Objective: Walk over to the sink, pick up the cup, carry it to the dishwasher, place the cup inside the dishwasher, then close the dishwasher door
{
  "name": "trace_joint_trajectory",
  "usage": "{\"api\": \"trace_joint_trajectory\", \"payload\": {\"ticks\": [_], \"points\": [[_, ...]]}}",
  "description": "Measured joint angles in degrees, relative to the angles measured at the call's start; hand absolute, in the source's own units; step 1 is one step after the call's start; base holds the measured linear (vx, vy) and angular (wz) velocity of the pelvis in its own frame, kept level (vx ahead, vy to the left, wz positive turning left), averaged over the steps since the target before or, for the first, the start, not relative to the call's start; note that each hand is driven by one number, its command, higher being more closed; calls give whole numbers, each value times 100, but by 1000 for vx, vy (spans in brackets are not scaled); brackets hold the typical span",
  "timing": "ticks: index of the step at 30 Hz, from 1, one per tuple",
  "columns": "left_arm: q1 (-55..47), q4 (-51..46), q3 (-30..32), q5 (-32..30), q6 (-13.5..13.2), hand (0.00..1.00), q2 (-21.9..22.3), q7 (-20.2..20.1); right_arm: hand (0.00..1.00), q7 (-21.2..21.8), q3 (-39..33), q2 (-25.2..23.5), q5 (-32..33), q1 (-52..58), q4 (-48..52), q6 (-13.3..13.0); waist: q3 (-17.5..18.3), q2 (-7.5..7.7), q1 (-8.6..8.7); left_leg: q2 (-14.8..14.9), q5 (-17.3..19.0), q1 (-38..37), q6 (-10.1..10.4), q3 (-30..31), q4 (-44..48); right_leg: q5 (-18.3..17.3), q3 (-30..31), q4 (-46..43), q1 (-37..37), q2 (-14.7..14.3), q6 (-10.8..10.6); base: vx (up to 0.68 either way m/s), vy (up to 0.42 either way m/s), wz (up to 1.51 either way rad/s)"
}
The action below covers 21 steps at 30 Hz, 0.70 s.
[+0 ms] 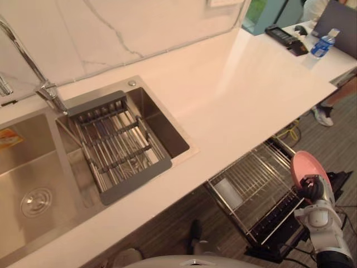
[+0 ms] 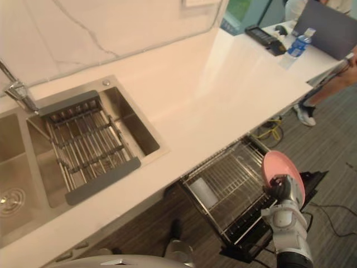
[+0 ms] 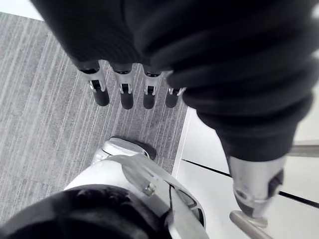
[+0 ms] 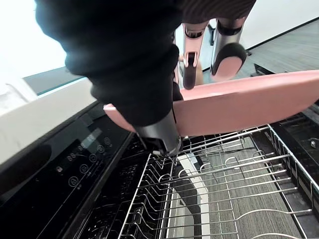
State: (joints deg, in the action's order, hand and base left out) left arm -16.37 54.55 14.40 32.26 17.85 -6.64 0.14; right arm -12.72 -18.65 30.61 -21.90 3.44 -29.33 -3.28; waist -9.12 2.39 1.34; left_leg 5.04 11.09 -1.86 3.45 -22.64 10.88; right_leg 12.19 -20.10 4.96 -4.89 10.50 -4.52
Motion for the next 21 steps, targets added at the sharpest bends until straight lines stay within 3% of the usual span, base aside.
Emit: {"api": "trace_joint_trajectory", "payload": {"ticks": [4,8,11,16,18,19,21], "points": [[32,-4,-130,-208,344,0,-14,-360,100,-38,15,-59,252,-375,-326,16,-186,-108,-2,-47,-19,140,-30,218,5,41,-95,-31,-62,34,-19,-29,18,13],[94,24,-220,636,1272,0,-83,-373,100,-34,56,-59,436,-851,-320,204,-459,-244,-74,-54,-44,325,-47,226,60,89,-74,-31,-232,41,15,-67,13,0],[153,34,-209,1013,1673,0,-93,-303,100,-21,233,-54,701,-1260,-320,397,-816,-268,-80,-57,-72,529,-56,260,150,135,-70,-30,-390,51,38,-88,10,3],[252,49,-203,1093,1759,0,-53,-414,100,201,286,-23,876,-1631,-321,653,-1152,-358,-96,-80,-112,832,-67,399,217,177,-77,-20,-652,65,79,-67,13,4],[346,56,-202,1140,1803,0,-25,-419,100,319,343,55,920,-1777,-329,770,-1321,-474,-96,-102,-133,917,-70,500,215,221,-80,-30,-721,70,87,-45,49,5],[466,65,-205,921,1931,0,10,-726,100,510,932,183,919,-1951,-679,969,-1558,-741,-97,-153,-148,954,-52,864,175,225,-93,-32,-738,73,83,-47,89,8],[529,132,-205,837,1931,0,7,-810,100,508,948,159,919,-1941,-783,995,-1560,-740,-135,-160,-177,962,-46,867,129,226,-93,-32,-758,75,84,-39,61,6]]}}
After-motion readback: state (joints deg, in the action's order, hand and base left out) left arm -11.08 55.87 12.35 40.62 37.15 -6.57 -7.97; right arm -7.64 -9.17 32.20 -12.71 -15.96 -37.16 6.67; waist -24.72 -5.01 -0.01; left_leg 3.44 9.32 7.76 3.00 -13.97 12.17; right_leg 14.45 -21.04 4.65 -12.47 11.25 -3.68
